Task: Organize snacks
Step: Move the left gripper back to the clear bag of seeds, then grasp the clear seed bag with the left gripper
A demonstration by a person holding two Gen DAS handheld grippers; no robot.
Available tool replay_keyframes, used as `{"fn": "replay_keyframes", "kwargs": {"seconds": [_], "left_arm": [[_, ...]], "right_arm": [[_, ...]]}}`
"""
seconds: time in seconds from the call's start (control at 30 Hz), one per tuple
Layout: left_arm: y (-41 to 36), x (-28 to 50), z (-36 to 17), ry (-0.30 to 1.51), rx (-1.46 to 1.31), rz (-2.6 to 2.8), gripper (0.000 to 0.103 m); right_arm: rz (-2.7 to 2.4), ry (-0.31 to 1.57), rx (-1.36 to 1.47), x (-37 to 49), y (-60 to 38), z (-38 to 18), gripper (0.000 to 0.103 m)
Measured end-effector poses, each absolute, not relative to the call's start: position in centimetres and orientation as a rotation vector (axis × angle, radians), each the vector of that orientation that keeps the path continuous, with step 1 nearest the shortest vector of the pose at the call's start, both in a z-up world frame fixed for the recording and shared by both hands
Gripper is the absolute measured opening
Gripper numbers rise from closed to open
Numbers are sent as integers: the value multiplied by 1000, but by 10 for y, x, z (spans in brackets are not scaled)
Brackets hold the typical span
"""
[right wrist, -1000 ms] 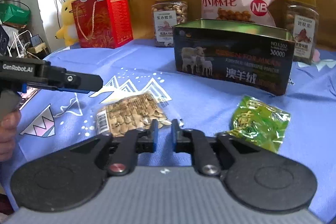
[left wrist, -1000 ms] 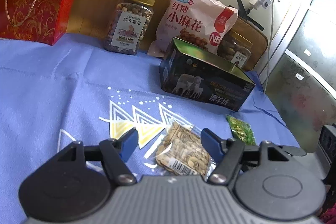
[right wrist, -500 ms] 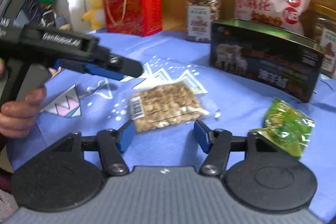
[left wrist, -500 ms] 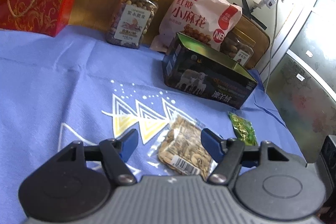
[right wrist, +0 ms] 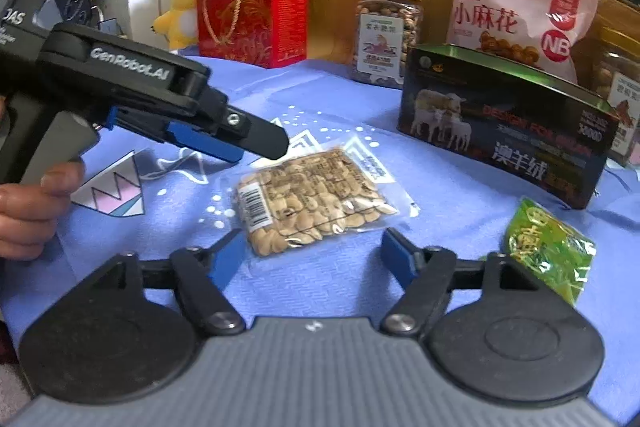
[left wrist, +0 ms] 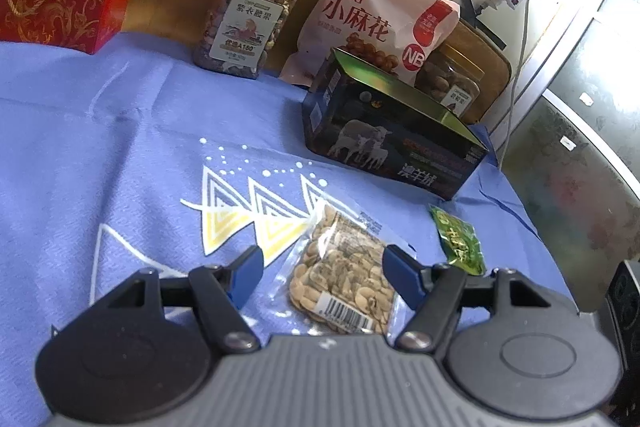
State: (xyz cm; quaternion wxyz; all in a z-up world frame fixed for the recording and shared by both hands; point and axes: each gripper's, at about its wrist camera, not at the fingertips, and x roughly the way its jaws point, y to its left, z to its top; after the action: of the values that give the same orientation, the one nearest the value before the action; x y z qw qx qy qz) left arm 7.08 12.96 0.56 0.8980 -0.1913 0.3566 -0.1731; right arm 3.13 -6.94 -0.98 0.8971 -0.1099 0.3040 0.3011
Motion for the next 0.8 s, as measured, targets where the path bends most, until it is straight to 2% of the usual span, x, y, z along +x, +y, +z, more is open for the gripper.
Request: {"fn": "replay_keyframes", "kwargs": {"seconds": [0.1, 0.47, 0.63, 0.73, 0.8], "left_arm": [[124, 74, 4, 753, -388, -368, 67], [95, 79, 3, 775, -353, -451, 69], [113, 83, 2, 778, -506, -499, 71], [116, 89, -2, 798, -561, -495, 71], [113, 89, -2, 797, -552, -490, 69]], "right_arm": [[623, 639, -203, 34, -72, -9, 86], [625, 641, -174, 35, -75, -9, 89], [618, 644, -147, 37, -79, -9, 89], [618, 642, -143, 37, -80, -9, 87], [604, 634, -126, 37, -82, -9, 79]]}}
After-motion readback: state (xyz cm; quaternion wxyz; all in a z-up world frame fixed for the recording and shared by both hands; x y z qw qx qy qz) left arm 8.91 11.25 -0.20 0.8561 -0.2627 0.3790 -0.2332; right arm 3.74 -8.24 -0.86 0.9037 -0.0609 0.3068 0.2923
